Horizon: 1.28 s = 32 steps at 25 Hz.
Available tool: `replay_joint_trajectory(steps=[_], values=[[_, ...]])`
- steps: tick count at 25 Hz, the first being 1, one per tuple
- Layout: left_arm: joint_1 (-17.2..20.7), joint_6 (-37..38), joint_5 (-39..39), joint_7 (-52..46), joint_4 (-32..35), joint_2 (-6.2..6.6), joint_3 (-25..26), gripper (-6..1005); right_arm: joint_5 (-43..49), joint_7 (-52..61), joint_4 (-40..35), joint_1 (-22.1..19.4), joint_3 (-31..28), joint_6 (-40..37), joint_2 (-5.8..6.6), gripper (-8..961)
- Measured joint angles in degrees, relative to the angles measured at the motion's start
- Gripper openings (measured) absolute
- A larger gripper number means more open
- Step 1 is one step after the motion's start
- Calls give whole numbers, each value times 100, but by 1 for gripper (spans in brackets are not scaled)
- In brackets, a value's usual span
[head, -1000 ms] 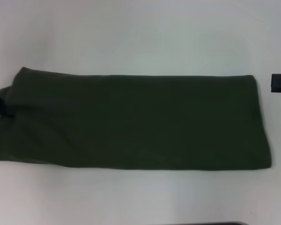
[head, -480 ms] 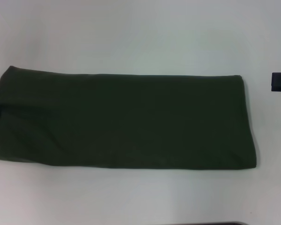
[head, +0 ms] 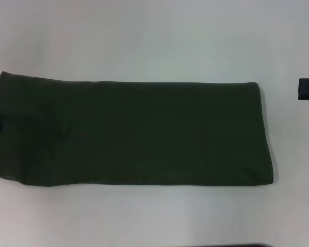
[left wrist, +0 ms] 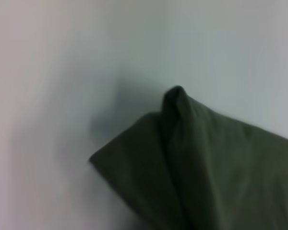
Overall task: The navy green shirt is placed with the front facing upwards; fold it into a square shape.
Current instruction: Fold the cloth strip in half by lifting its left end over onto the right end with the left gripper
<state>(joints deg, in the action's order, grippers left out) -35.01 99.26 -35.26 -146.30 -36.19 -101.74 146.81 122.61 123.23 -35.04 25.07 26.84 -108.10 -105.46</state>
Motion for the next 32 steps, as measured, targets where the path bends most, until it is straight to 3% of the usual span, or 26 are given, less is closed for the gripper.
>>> replay_joint_trajectory(steps=[7, 19, 32], values=[[-131, 694, -274, 182, -77, -181, 195, 46, 0, 4, 8, 51, 26, -7, -5, 832], [-438, 738, -315, 18, -109, -491, 199, 45, 0, 8, 7, 35, 52, -18, -44, 833], [-882, 558, -351, -155, -246, -1304, 4, 45, 0, 7, 6, 6, 49, -18, -54, 834]])
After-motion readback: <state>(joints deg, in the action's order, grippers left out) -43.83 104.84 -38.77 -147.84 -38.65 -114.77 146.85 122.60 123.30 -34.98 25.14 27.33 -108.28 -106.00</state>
